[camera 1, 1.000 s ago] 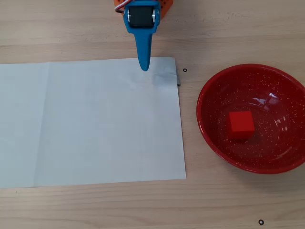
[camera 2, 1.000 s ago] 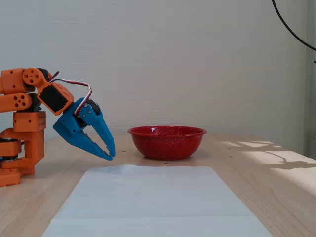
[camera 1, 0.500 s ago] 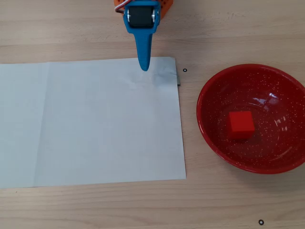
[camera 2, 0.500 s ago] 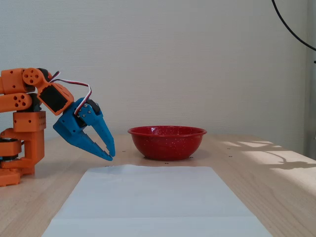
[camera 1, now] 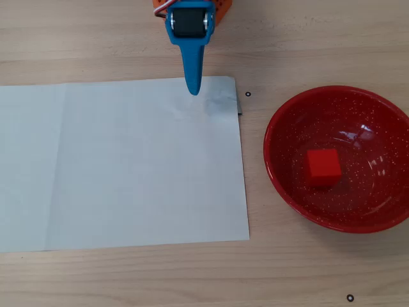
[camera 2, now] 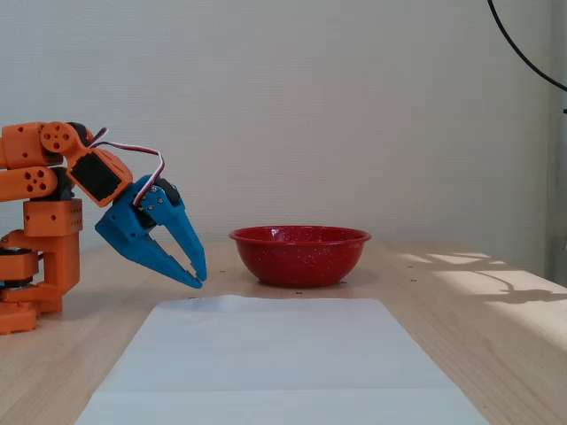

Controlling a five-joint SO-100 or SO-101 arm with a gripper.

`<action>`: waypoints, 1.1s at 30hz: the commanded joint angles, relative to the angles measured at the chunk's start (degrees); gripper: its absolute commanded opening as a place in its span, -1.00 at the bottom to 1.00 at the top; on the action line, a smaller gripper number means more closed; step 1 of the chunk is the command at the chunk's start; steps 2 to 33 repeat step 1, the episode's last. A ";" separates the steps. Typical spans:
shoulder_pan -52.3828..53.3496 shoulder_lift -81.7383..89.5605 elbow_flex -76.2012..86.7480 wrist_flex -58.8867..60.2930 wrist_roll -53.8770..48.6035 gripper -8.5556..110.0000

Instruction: Grasp the red cube and put it in the red bowl

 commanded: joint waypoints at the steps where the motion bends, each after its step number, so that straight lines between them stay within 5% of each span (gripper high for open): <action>1: 0.88 0.62 0.88 -0.09 -0.88 -0.85; 33: 0.88 0.62 0.88 -0.09 -0.88 -0.85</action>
